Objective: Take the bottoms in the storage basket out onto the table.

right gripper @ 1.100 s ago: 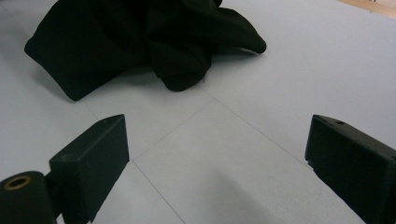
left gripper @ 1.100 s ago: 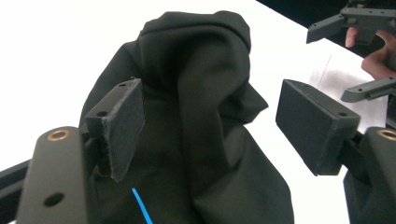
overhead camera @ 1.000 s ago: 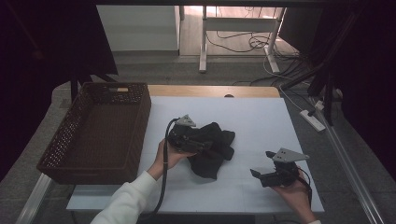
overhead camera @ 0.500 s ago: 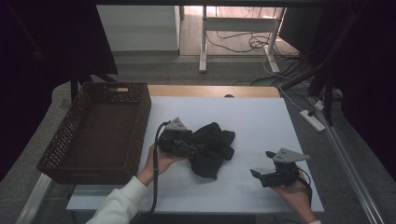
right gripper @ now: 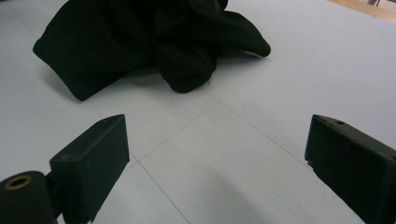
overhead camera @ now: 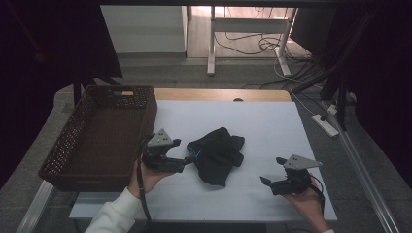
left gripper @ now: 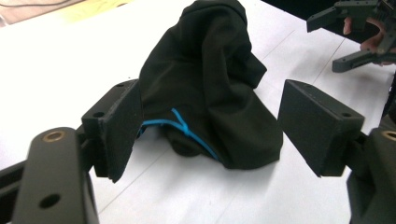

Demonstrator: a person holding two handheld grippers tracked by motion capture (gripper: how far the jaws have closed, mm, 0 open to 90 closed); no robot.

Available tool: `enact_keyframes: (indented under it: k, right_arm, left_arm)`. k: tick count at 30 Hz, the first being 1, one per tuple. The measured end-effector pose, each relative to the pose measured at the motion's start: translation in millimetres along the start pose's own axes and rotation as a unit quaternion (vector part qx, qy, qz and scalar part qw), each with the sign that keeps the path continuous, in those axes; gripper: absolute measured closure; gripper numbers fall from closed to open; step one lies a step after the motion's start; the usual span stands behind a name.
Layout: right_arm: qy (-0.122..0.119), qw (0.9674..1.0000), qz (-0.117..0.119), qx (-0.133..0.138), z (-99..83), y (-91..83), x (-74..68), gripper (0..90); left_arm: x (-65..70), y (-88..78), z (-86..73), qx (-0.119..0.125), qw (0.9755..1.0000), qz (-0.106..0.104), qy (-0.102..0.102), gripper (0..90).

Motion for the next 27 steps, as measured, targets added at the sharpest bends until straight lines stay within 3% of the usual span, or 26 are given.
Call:
enact_keyframes:
  k: [15, 27]
  right_arm:
    - [-0.002, 1.0, -0.001, -0.001, 0.2, 0.3, 0.0, 6.3]
    - [-0.003, 1.0, -0.002, 0.003, 2.1, 0.5, 0.2, 6.4]
  left_arm:
    - [-26.7, -69.9, -40.6, 0.027, 0.9978, 0.048, -0.036, 22.4]
    - [-37.0, -101.6, -73.4, 0.035, 0.9951, 0.07, -0.061, 22.2]
Point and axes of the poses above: each handheld gripper's, and its own axes: y roughly forward along the jaws, z roughly out of its top, x roughly to its right, the point moved 9 cm from there along y, roughly forward along the jaws, and after that the axes turned 3 degrees about -y, right-handed, at the moved point
